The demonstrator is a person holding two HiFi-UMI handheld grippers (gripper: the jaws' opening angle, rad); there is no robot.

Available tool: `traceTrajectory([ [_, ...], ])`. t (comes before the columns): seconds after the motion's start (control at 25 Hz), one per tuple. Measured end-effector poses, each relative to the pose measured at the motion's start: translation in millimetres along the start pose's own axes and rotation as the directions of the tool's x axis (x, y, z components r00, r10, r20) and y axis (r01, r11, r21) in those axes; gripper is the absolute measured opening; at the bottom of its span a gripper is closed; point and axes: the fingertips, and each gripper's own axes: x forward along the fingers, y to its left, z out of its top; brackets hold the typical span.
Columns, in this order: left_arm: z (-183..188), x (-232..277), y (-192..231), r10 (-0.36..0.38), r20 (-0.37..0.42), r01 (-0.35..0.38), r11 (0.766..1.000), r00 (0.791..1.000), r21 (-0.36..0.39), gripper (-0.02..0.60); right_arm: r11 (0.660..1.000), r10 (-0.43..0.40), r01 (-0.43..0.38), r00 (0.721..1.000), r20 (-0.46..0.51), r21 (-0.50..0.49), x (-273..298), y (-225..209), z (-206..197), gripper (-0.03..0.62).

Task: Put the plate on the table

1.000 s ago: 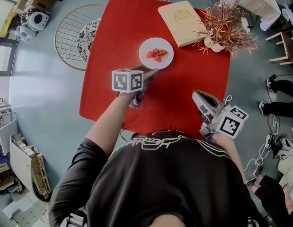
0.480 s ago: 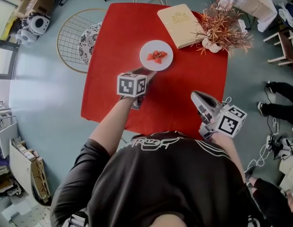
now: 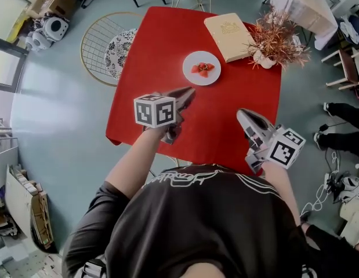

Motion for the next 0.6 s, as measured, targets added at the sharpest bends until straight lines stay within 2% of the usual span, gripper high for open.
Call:
traceTrajectory([
  [0.12,17,-29,-43,-0.125,0.06,0.125,0.992,0.99,0.014,0.009,0.999,0.014,-0.014,1.0,0.004,-0.039,2,18,1,0.006],
  [0.32,26,-76,-111,-0.295,0.126,0.284,0.954,0.947,0.096,0.007,0.994,0.063,-0.062,0.998,0.011,-0.093,-1,51,0,0.006],
  [0.44,25,-103,-141,-0.348,0.146,0.322,0.93,0.926,0.176,0.006,0.986,0.111,-0.11,0.994,0.001,-0.128,0,74,-1,0.006],
  [0.6,17,-127,-171,-0.367,0.156,0.318,0.909,0.917,0.268,0.006,0.959,0.144,-0.153,0.988,-0.053,-0.238,-2,100,-5,0.006],
])
